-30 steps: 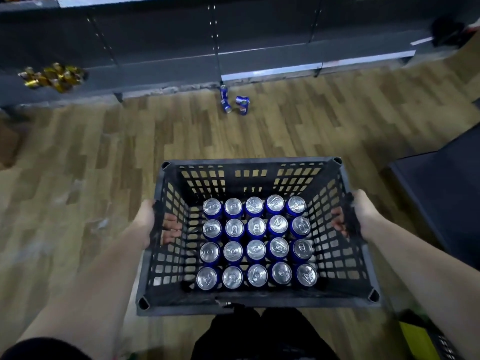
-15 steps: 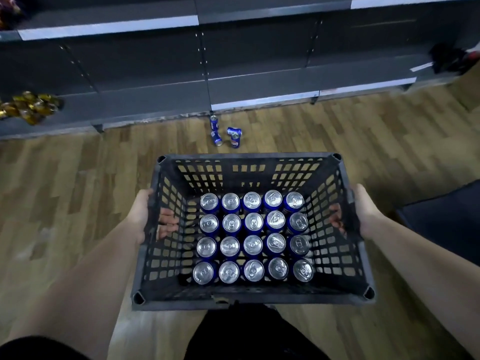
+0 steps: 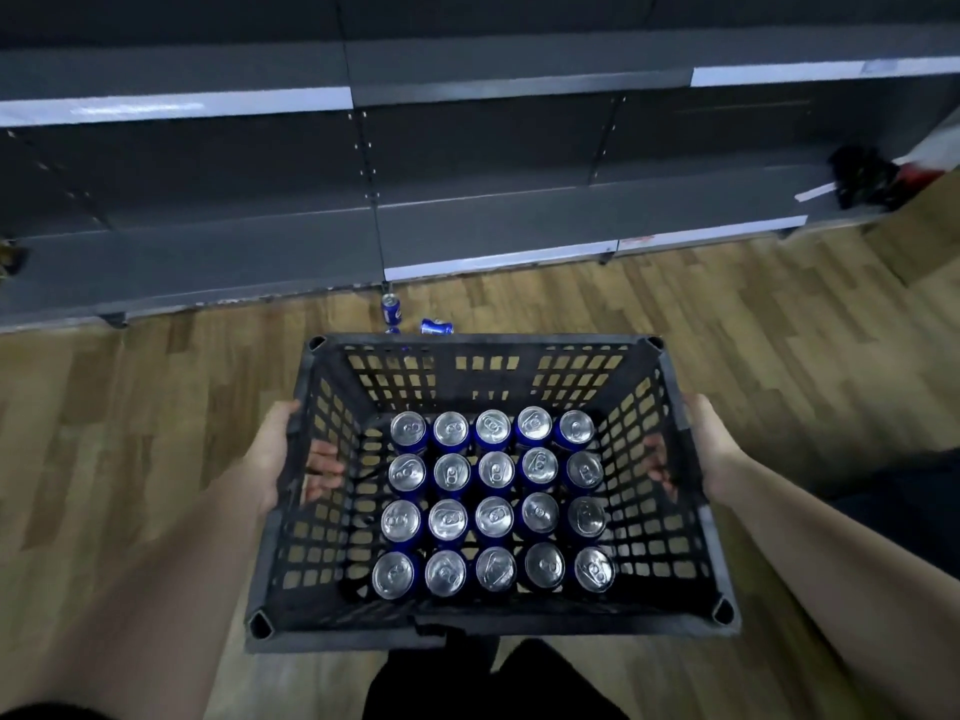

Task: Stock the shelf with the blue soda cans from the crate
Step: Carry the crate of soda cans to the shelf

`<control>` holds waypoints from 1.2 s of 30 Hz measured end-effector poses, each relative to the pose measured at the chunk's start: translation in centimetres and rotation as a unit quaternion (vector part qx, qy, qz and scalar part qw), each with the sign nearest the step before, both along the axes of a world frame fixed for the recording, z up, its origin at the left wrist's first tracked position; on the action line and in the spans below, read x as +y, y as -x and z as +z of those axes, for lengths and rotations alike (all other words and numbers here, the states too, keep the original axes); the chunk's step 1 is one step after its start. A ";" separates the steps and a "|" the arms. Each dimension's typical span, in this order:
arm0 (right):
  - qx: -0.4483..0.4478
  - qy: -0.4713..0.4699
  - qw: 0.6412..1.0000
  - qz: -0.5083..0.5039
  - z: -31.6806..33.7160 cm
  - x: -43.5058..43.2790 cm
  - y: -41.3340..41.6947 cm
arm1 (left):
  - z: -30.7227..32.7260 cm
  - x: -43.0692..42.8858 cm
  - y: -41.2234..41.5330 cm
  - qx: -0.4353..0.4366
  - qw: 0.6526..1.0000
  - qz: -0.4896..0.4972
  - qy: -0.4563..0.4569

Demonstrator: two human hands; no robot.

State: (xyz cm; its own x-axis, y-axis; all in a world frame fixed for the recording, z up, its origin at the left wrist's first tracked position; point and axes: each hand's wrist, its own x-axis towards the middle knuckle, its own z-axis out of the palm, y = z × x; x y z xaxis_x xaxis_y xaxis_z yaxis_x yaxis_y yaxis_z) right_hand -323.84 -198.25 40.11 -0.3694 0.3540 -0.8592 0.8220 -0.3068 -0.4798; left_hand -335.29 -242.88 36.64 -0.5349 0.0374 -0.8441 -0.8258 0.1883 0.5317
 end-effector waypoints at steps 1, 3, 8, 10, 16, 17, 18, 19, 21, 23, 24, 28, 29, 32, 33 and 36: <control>0.001 0.000 1.000 -0.005 -0.2 0.5 1.7 | 0.0 0.5 2.0 -0.001 1.000 -0.002 0.000; 0.000 0.004 1.000 -0.013 -0.1 1.1 5.0 | 0.2 1.3 5.9 -0.004 1.000 -0.006 0.004; 0.002 0.002 1.000 -0.026 0.1 3.1 13.4 | 0.6 3.9 15.4 -0.004 1.000 -0.017 0.016; 0.004 0.004 1.000 -0.028 -0.2 4.3 16.8 | 0.6 5.1 18.9 -0.003 1.000 -0.018 0.018; 0.020 0.014 0.999 -0.031 -1.7 8.5 27.3 | -0.7 8.7 28.1 0.002 1.000 -0.003 0.022; 0.020 0.019 0.999 -0.034 -2.1 9.4 29.1 | -0.9 9.5 29.5 0.000 1.000 0.000 0.027; 0.022 0.026 0.999 -0.037 -2.3 10.0 30.8 | -1.2 10.2 30.9 0.002 1.000 0.007 0.030; 0.025 0.033 0.998 -0.042 -2.6 10.7 32.5 | -1.5 10.8 32.3 0.006 0.999 0.012 0.031; 0.027 0.041 0.998 -0.047 -3.2 12.1 35.6 | -2.0 12.0 34.8 0.005 0.999 0.020 0.034; 0.030 0.038 0.998 -0.038 -3.8 13.4 38.3 | -2.5 13.0 36.9 -0.001 0.999 0.025 0.032; 0.030 0.035 0.999 -0.029 -3.9 14.0 39.7 | -2.7 13.5 37.8 -0.006 0.999 0.031 0.030; 0.045 0.017 0.999 0.013 -4.2 15.7 44.8 | -3.5 15.1 41.5 -0.005 0.999 0.049 0.024; 0.048 0.016 0.999 0.018 -4.4 16.1 45.7 | -3.7 15.4 42.5 -0.004 0.999 0.048 0.025; 0.054 0.010 0.998 0.037 -5.0 17.4 48.2 | -3.9 16.7 45.2 -0.007 0.999 0.037 0.030; 0.050 0.004 0.998 0.040 -5.2 17.9 48.9 | -4.0 17.1 45.9 -0.007 0.999 0.036 0.031; 0.037 0.011 0.998 0.050 -6.0 19.6 50.6 | -4.6 18.6 47.8 -0.010 0.999 0.037 0.037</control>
State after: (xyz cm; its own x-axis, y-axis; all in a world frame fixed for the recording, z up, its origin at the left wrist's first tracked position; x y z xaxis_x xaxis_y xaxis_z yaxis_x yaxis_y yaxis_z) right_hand -374.48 -178.60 34.16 -0.4654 0.2936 -0.8350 0.8112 -0.2359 -0.5351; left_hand -383.05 -224.33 32.05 -0.5171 -0.0654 -0.8534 -0.8491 0.1646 0.5019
